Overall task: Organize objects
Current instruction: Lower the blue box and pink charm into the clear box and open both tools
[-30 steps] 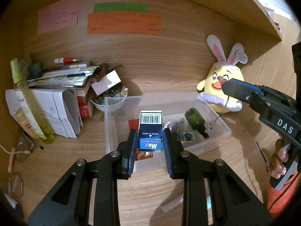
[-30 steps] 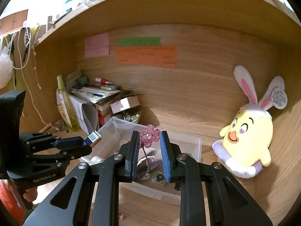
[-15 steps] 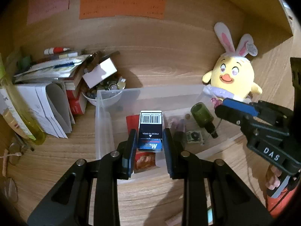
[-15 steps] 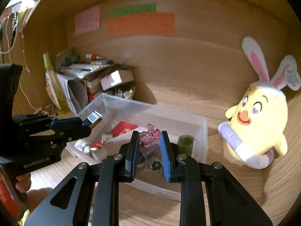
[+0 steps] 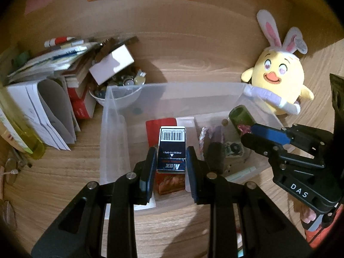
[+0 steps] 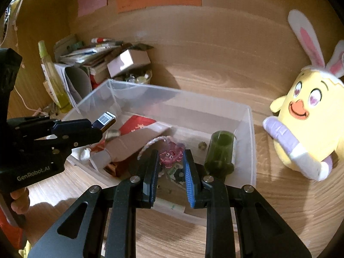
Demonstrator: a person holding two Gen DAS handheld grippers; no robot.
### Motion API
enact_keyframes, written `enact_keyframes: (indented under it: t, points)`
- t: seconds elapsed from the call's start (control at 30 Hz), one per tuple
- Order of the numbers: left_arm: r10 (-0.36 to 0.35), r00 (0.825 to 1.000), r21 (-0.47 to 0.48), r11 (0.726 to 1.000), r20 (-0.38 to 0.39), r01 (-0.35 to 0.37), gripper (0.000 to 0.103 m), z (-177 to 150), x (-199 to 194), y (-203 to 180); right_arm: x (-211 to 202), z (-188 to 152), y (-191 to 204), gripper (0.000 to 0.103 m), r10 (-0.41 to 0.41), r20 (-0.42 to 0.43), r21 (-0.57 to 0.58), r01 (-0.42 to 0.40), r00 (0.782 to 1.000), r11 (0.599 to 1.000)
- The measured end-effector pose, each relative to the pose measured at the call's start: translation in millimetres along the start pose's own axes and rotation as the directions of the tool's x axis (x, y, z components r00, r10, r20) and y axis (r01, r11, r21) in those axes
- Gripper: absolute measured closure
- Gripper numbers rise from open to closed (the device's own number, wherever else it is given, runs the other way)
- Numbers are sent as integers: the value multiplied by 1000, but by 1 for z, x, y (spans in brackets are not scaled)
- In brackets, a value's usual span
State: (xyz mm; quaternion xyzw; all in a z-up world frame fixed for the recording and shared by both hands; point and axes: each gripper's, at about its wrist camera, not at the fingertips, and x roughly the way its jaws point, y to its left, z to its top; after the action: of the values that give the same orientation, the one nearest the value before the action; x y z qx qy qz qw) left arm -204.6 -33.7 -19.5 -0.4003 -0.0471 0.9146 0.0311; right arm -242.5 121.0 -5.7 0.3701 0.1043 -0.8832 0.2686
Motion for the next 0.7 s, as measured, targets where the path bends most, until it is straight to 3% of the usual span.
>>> enact_keyframes:
  t: [0.4,0.7]
  points:
    - [12,1000,16,1000,-11,-12,75,-1,2,-6,2,0,-4,81,12,-15,18,-12,1000,1000]
    - [7,1000,15,1000,21,-7,59,-1,-18,-8,-19,3,-1,52,-11,38,16,11,999,1000]
